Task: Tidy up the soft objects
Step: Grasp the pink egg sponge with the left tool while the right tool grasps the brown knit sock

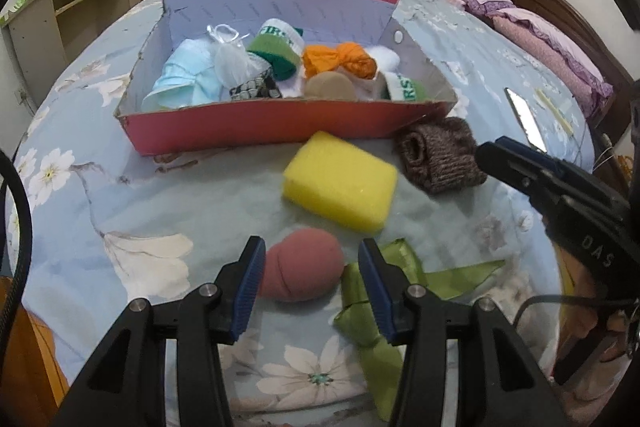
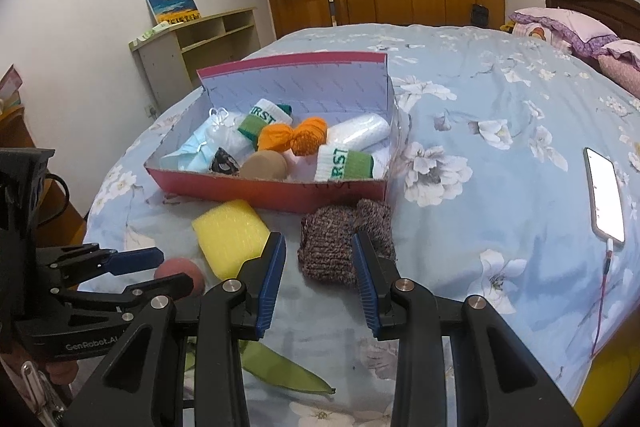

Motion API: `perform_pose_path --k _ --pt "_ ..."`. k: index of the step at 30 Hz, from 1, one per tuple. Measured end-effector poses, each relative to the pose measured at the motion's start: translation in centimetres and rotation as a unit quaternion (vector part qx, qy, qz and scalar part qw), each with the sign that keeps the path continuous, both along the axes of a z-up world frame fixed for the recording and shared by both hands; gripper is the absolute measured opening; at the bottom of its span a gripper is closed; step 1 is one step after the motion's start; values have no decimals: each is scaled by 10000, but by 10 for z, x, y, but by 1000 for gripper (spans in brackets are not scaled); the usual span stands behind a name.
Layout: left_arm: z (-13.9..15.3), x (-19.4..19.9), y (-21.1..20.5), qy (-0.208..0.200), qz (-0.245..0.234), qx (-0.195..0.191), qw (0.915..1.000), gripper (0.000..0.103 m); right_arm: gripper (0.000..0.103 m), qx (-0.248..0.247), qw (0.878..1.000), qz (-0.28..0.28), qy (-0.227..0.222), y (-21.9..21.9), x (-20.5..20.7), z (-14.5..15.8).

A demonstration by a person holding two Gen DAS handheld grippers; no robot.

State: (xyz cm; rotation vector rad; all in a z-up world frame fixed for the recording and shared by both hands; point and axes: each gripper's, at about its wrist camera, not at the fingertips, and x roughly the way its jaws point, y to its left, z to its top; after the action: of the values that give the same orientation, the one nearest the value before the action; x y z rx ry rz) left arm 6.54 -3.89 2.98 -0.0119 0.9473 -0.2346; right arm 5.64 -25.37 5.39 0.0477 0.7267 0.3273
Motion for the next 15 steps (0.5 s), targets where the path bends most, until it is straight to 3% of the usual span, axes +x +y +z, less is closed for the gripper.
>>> perform_pose_path --k 9,15 --pt "-13 3 7 10 200 108 9997 51 36 20 9999 -91 49 -3 1 -7" --pt "-20 8 13 88 331 5 9994 51 44 32 9996 -263 129 -10 8 -15"
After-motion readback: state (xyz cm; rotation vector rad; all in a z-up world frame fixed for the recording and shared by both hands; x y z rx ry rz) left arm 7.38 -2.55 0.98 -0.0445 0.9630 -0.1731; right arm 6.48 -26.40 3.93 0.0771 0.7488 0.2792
